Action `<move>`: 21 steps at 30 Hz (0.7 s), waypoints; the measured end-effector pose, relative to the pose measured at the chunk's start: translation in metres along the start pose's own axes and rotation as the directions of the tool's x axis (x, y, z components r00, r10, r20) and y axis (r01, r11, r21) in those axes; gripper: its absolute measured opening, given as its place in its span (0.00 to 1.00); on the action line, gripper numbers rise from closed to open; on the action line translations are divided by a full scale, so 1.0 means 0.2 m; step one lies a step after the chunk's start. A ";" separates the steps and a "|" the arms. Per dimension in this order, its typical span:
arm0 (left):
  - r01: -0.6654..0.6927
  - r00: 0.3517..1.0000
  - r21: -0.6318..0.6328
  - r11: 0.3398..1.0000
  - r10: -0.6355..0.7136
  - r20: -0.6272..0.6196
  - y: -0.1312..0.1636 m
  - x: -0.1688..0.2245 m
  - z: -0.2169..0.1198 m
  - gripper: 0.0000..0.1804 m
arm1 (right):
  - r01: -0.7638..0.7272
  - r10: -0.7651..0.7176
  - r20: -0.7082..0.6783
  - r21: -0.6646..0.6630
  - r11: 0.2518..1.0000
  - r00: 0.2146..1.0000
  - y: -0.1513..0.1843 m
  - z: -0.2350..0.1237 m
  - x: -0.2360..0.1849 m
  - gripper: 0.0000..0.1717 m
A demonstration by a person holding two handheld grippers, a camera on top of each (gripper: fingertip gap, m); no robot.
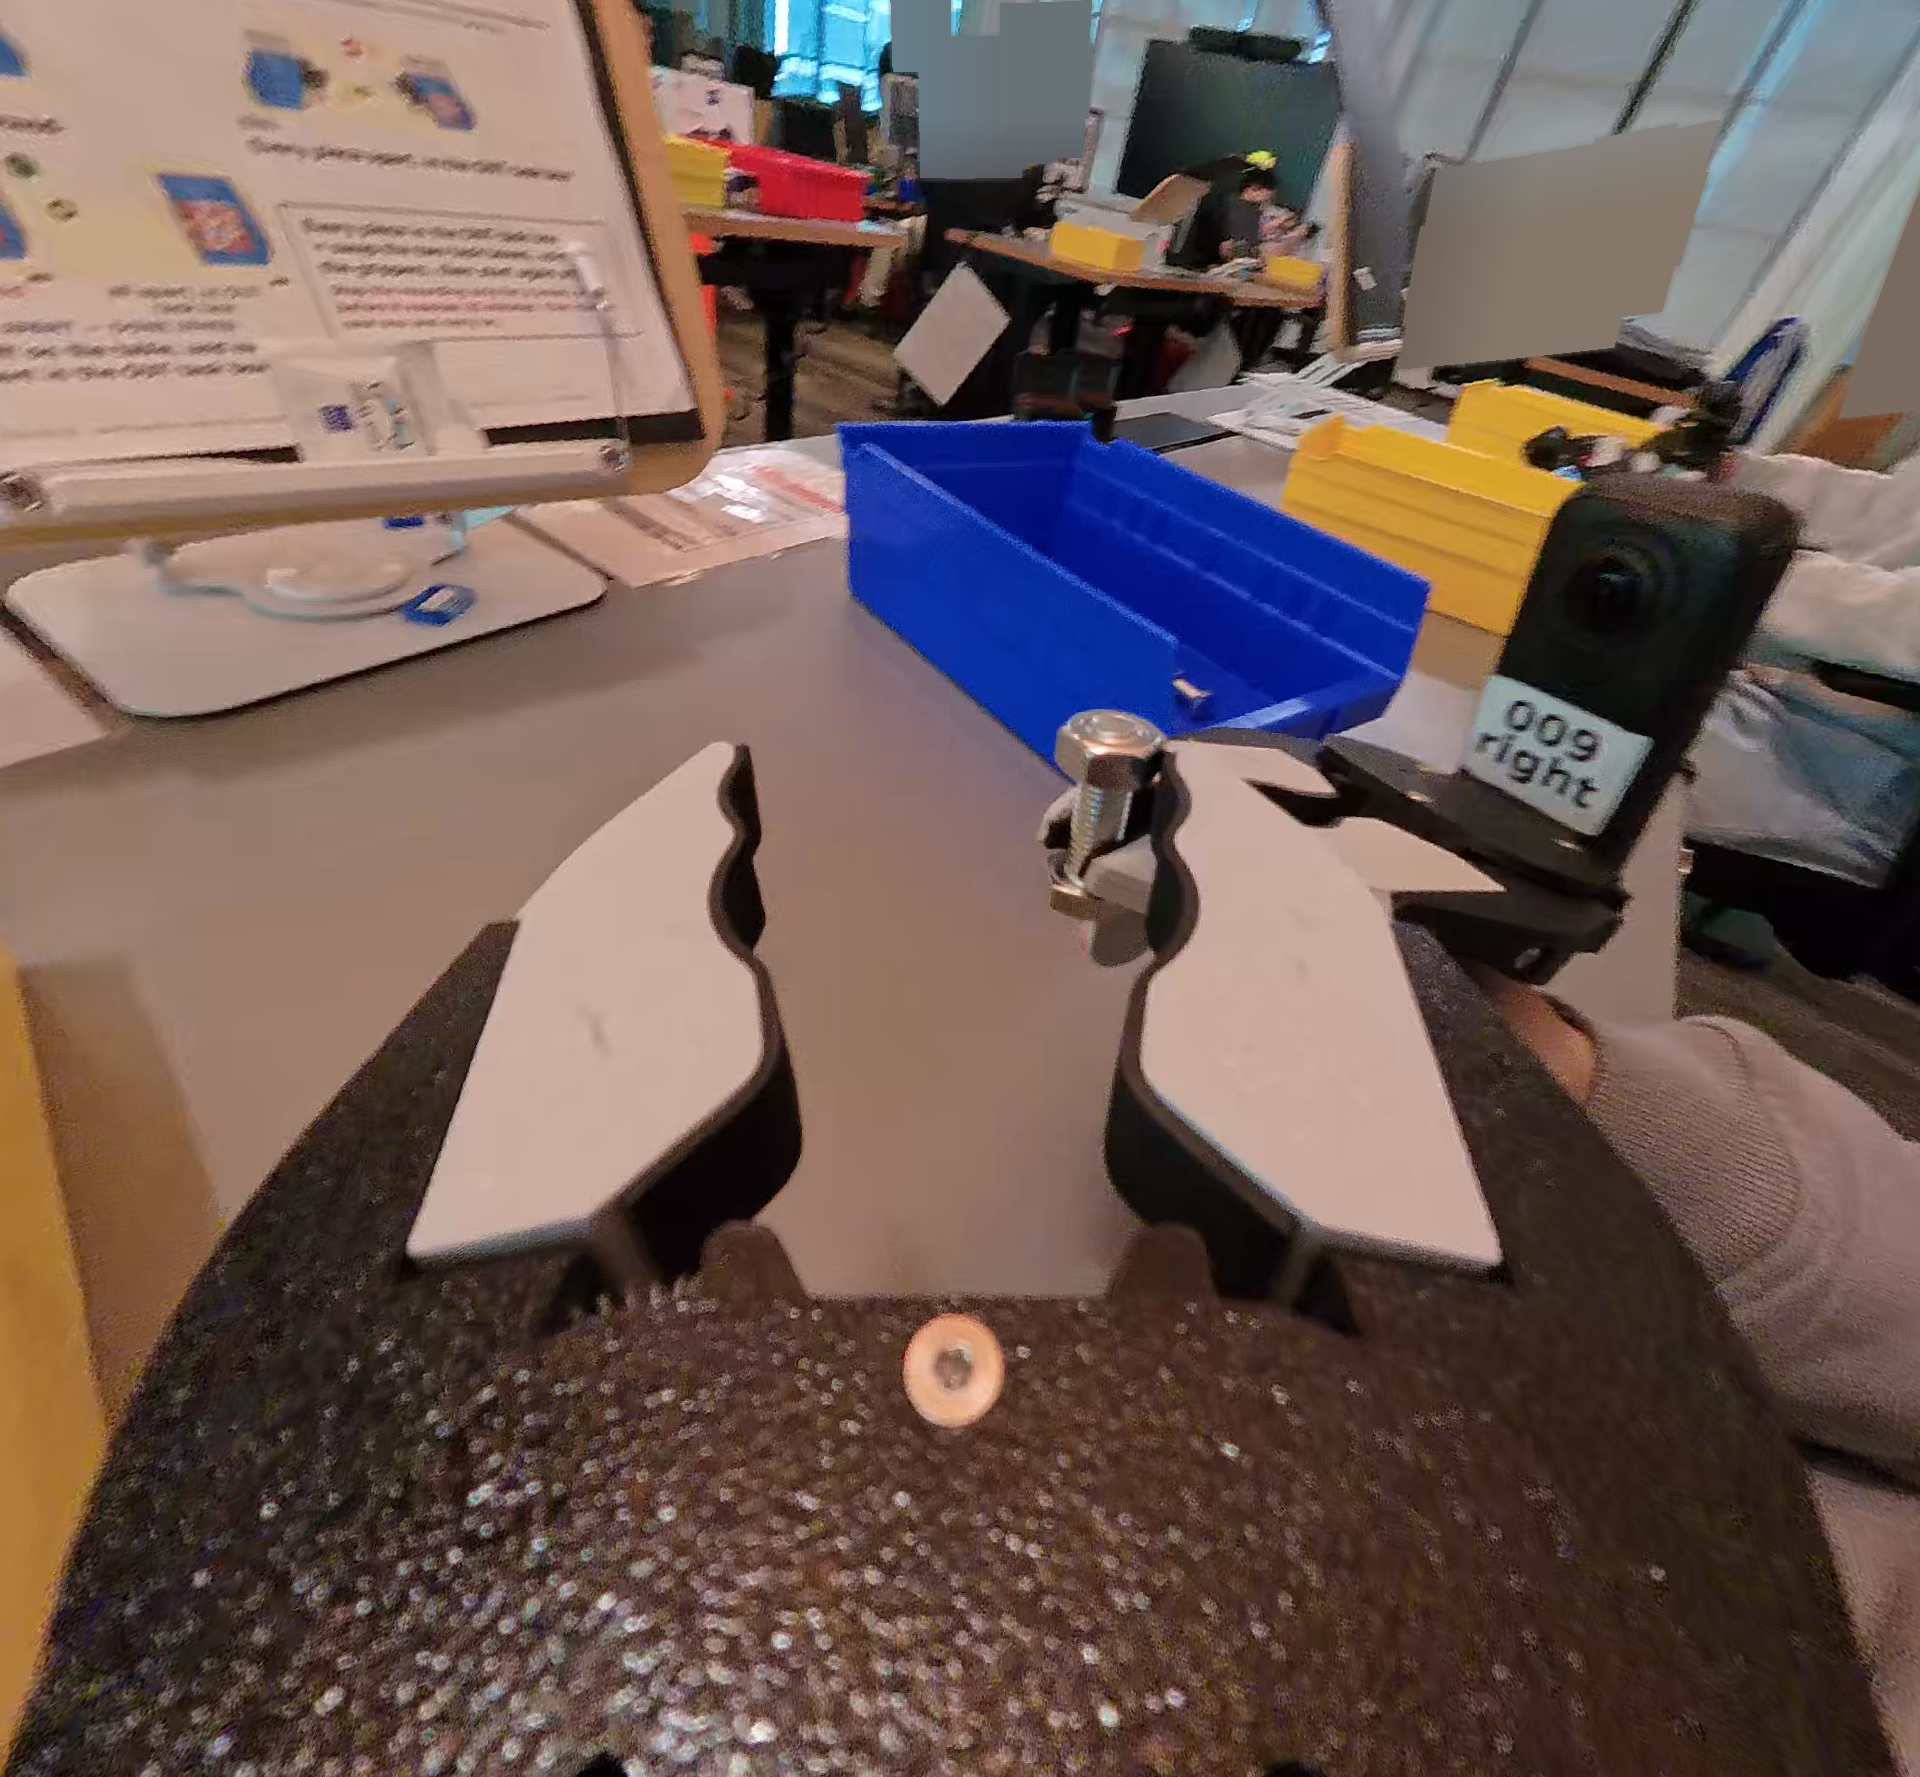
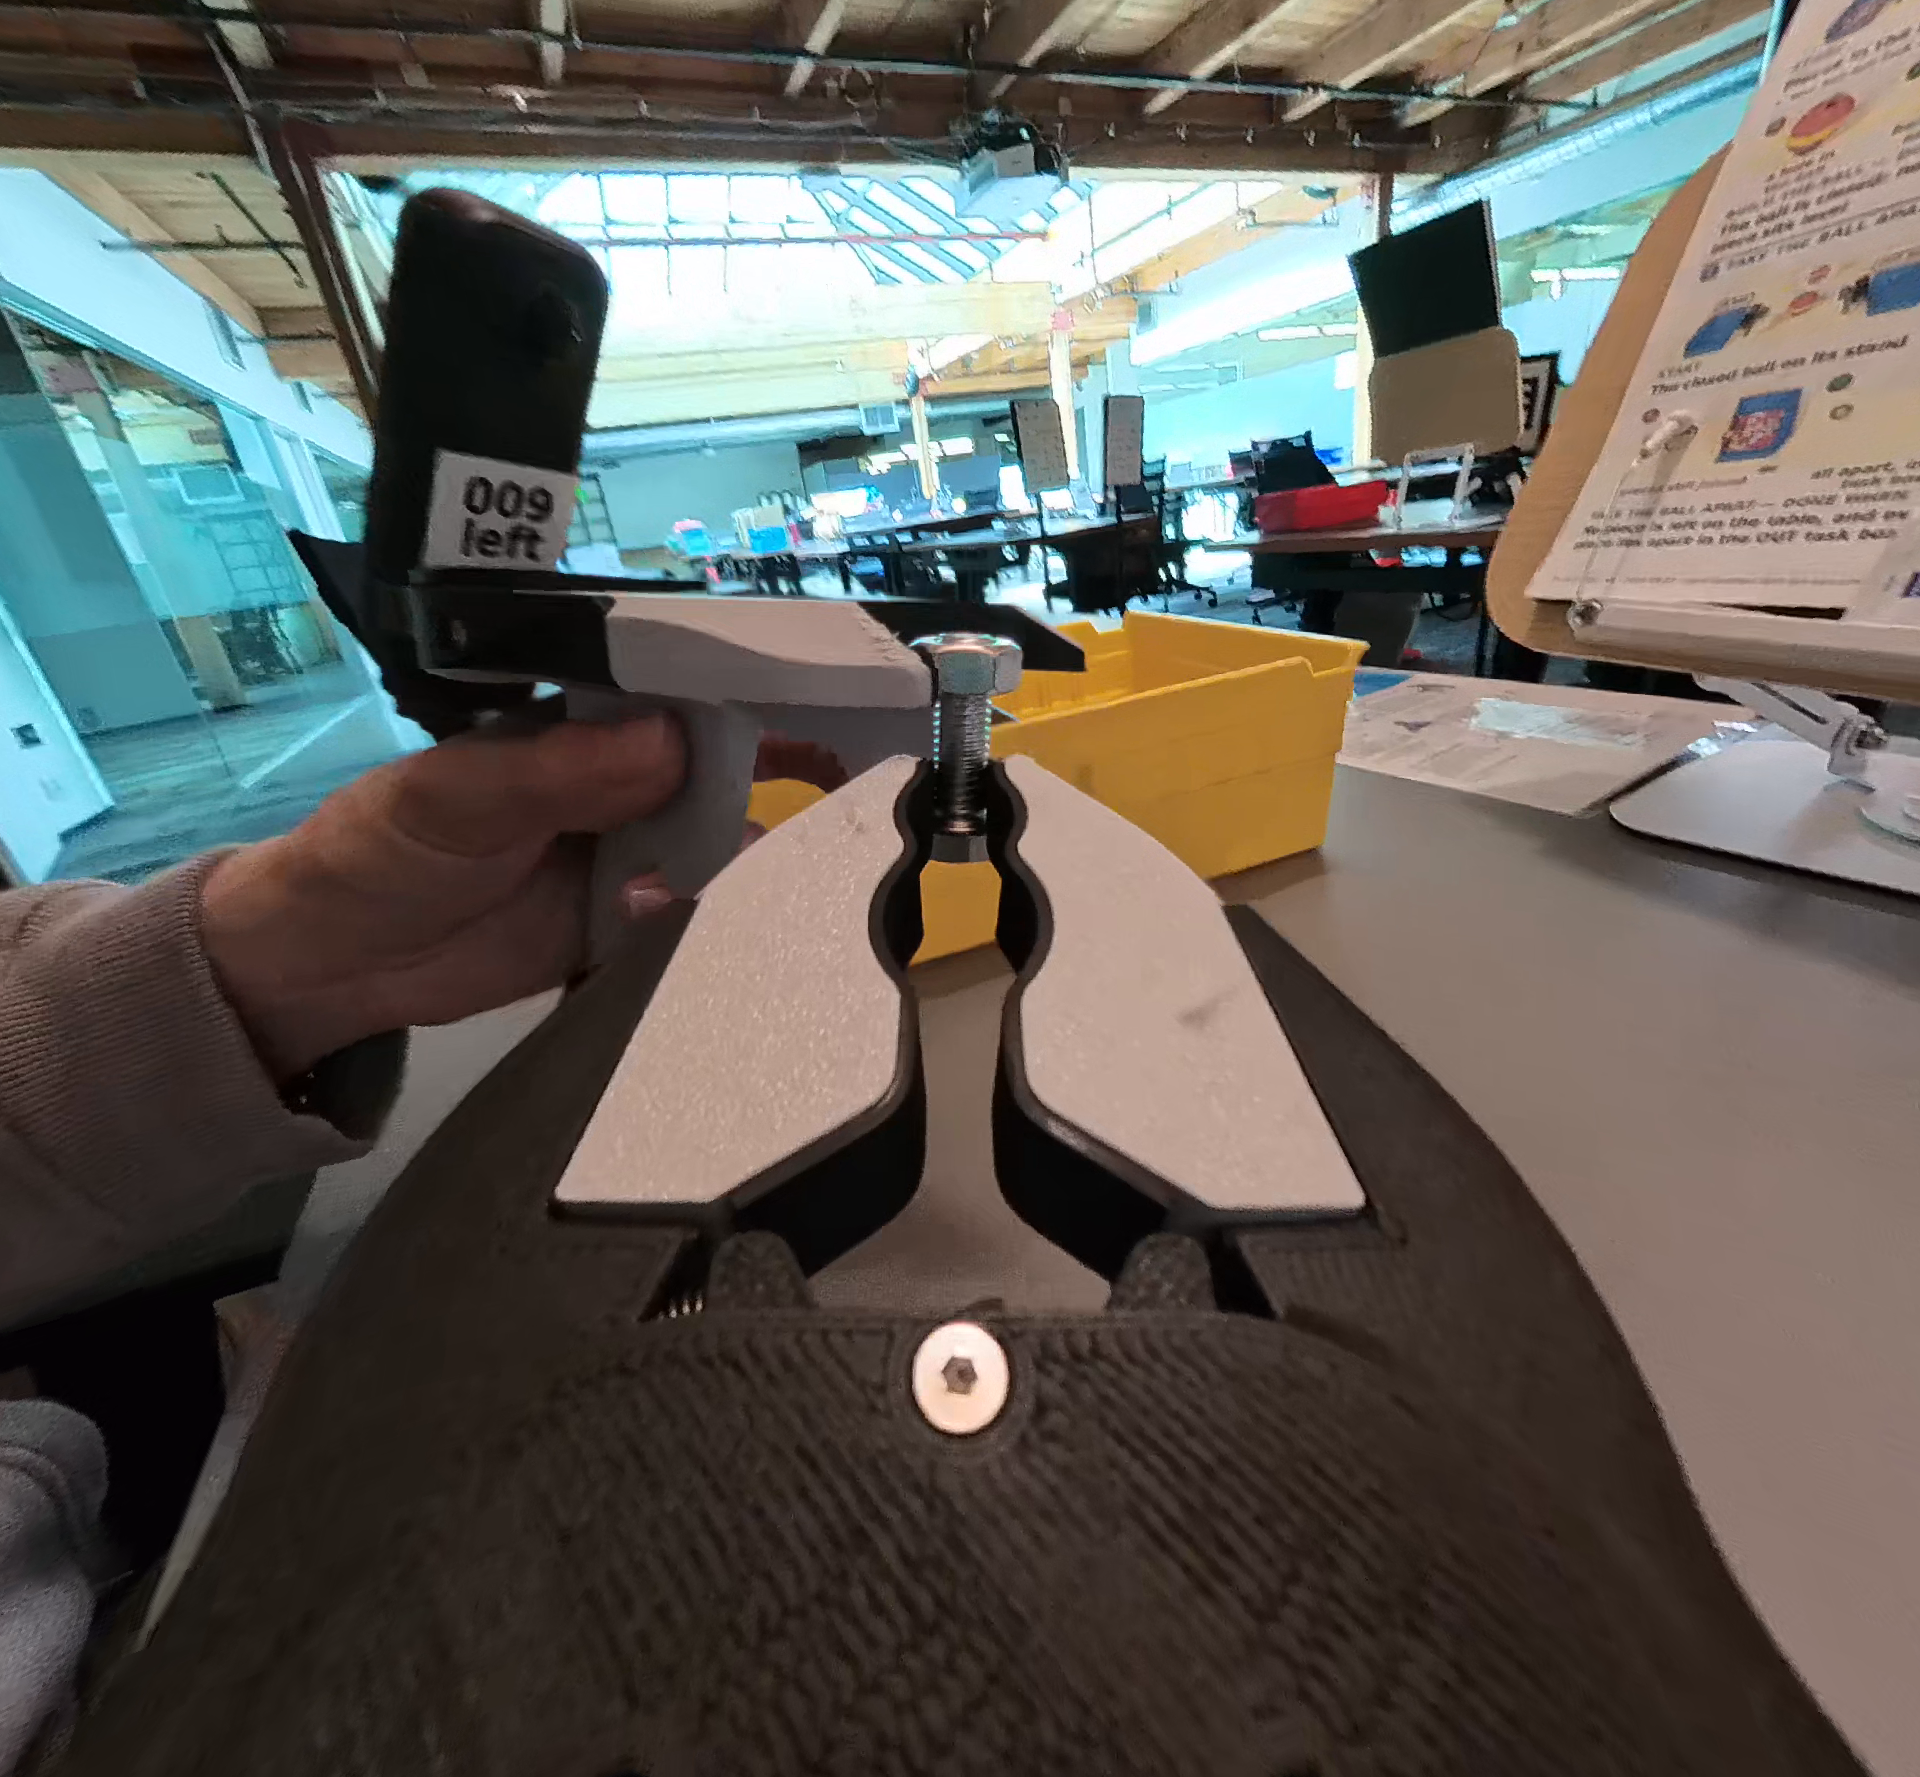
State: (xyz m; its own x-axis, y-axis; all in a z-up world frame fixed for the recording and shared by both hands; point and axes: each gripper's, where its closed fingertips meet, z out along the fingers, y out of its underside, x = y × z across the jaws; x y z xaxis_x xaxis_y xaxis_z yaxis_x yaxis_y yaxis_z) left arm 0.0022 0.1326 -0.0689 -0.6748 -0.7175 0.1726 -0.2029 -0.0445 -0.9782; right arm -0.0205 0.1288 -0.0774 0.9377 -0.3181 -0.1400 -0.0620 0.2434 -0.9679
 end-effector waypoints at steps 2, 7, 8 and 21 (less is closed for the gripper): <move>-0.022 0.999 -0.021 1.000 0.023 0.036 0.01 -0.02 -0.01 0.40 | 0.014 -0.015 -0.024 -0.036 0.999 1.000 0.03 0.01 0.01 0.05; -0.031 0.995 -0.026 0.999 0.033 0.090 0.00 -0.07 -0.04 0.32 | -0.021 0.022 -0.026 0.021 1.000 0.999 -0.01 -0.02 0.04 0.05; -0.027 0.992 -0.019 0.999 0.029 0.121 -0.01 -0.11 -0.05 0.29 | -0.040 0.041 -0.004 0.057 0.998 0.999 -0.05 -0.03 0.03 0.05; 0.068 0.994 0.029 0.997 -0.065 -0.091 -0.04 0.06 0.00 0.35 | -0.044 0.041 0.036 0.069 0.997 0.998 -0.05 -0.02 0.00 0.05</move>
State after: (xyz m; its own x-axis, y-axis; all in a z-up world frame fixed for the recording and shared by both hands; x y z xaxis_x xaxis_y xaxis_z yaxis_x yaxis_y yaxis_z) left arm -0.0040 0.1232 -0.0588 -0.7218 -0.6469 0.2460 -0.2279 -0.1135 -0.9671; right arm -0.0220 0.1227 -0.0676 0.9461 -0.2742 -0.1723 -0.0793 0.3198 -0.9442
